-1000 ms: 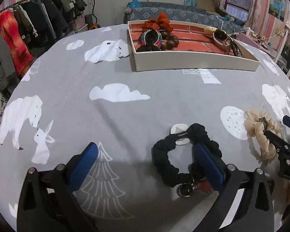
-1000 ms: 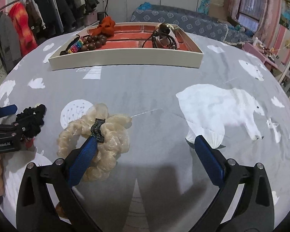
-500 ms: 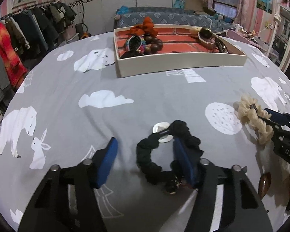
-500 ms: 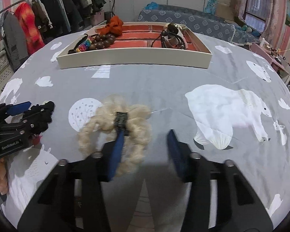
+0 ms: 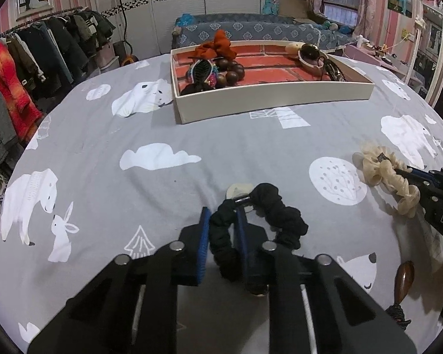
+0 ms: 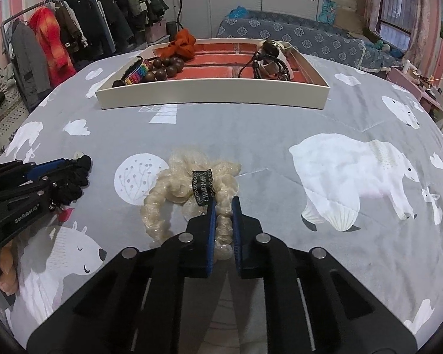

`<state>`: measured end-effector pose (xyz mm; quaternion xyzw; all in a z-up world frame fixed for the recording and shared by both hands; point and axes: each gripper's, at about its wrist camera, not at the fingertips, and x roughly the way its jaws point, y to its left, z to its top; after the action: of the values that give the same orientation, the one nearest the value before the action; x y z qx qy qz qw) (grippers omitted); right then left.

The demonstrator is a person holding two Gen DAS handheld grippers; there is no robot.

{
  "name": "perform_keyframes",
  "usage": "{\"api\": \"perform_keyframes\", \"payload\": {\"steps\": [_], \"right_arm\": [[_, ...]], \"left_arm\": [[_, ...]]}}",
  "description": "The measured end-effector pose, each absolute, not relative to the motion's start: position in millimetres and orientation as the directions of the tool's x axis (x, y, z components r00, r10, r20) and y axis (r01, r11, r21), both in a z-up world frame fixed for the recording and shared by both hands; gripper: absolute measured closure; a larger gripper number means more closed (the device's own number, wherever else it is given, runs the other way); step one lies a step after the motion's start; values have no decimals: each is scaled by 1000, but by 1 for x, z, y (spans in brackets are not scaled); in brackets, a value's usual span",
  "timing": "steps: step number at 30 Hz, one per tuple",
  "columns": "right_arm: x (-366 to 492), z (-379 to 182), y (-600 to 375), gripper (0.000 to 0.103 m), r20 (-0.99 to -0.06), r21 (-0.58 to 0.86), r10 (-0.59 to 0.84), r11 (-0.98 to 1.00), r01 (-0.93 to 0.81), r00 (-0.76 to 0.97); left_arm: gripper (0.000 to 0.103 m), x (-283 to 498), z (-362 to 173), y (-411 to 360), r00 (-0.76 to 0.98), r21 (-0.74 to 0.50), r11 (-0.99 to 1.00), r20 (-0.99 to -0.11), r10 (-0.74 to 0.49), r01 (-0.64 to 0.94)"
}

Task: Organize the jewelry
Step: 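Close the left tool on the black scrunchie while the right tool grips the cream scrunchie, then carry both scrunchies to the tray and lower them inside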

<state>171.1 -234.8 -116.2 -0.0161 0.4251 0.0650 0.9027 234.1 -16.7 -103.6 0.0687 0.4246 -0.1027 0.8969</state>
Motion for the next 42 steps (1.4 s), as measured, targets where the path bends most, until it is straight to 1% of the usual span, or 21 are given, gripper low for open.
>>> {"api": "perform_keyframes", "payload": {"steps": [3,7,12,18,24,29,33,39,42], "right_arm": [[171,-114,-238,93,-762,30,100,992,-120,640],[170,-111,-243,93,-751,46,109,993,-113,652],[171,-107,-247,93,-737,52,105,994,-99,667],[175,-102,-251,93,-718,46,93,995,-86,690],[186,-89,-255,93,-710,37,84,996,-83,699],[201,-58,-262,93,-677,32,77,997,-75,732],[229,-29,-277,93,-630,65,79,997,-49,772],[274,-19,-292,93,-580,125,78,992,-6,811],[289,-25,-293,93,-564,112,62,994,2,823]], "left_arm": [[89,233,-103,-16,622,40,970,-774,-121,238],[92,234,-101,-13,626,31,973,-770,-122,227],[92,232,-92,-11,668,51,977,-737,-103,206],[92,238,-77,-9,706,45,982,-701,-98,181],[92,246,-57,-15,711,35,983,-695,-104,178],[92,268,-23,-24,732,14,984,-670,-124,179],[92,285,1,-36,777,-3,987,-616,-130,163],[92,325,15,-51,808,-54,990,-573,-137,130],[92,346,11,-52,815,-85,992,-565,-127,96]]}}
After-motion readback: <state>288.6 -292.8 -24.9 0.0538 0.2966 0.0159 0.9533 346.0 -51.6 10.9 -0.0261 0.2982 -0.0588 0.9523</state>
